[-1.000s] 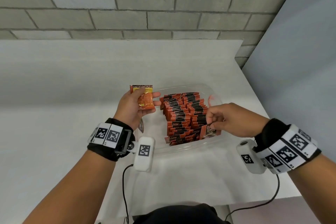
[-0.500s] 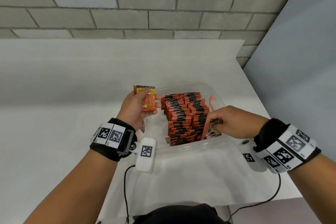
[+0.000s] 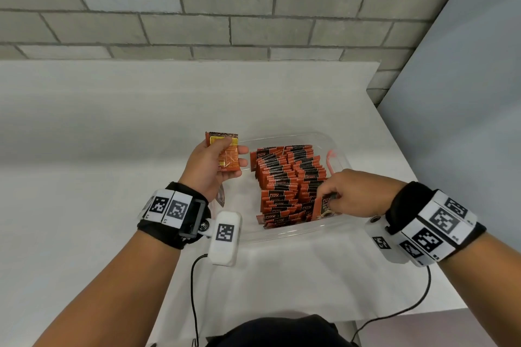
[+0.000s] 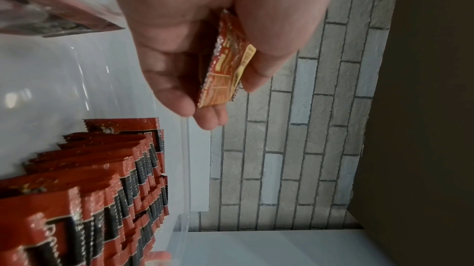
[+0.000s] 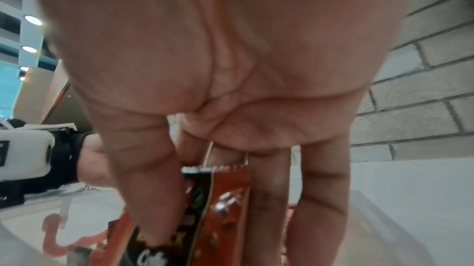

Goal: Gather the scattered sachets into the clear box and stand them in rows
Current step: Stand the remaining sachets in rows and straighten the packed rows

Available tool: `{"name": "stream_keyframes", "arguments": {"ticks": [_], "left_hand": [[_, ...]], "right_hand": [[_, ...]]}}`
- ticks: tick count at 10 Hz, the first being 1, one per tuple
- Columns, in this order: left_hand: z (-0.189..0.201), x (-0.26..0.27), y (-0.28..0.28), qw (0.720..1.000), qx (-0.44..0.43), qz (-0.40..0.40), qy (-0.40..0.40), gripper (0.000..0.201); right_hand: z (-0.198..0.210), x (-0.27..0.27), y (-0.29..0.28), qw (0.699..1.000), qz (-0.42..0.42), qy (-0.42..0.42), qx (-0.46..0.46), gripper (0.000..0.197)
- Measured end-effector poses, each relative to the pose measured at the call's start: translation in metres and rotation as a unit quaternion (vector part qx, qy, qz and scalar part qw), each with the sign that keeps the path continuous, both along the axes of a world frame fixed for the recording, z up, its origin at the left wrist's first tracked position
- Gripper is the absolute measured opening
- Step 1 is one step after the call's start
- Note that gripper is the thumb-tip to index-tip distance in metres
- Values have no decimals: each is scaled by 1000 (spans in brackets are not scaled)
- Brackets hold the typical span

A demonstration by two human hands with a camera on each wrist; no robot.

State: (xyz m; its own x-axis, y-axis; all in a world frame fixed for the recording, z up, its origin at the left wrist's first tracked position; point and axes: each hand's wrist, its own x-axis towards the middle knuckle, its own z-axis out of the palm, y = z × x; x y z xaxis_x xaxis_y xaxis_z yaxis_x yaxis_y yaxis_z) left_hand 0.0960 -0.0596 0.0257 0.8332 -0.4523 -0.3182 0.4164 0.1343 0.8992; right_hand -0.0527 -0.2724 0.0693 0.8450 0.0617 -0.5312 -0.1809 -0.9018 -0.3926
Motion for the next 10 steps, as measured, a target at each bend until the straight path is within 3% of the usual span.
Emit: {"name": "stream_keyframes", "arguments": {"ticks": [3, 4, 5, 7, 10], "left_hand": [[-2, 3, -1, 1000, -1, 2, 5, 15], [-2, 4, -2, 1000, -2, 1, 7, 15], [-2, 4, -1, 1000, -4, 2, 8, 14], [-2, 6, 0, 1000, -9, 4, 8, 16], [-2, 7, 1, 1000, -11, 3, 8, 16]], "right_hand": [[-13, -3, 0, 999, 8, -26, -39, 24], [-13, -3, 1, 997, 5, -52, -60, 9], [-10, -1, -2, 996, 11, -50, -72, 16], [6, 0, -11, 1000, -7, -26, 8, 10], [-4, -1, -9, 999, -30, 3, -11, 5]]}}
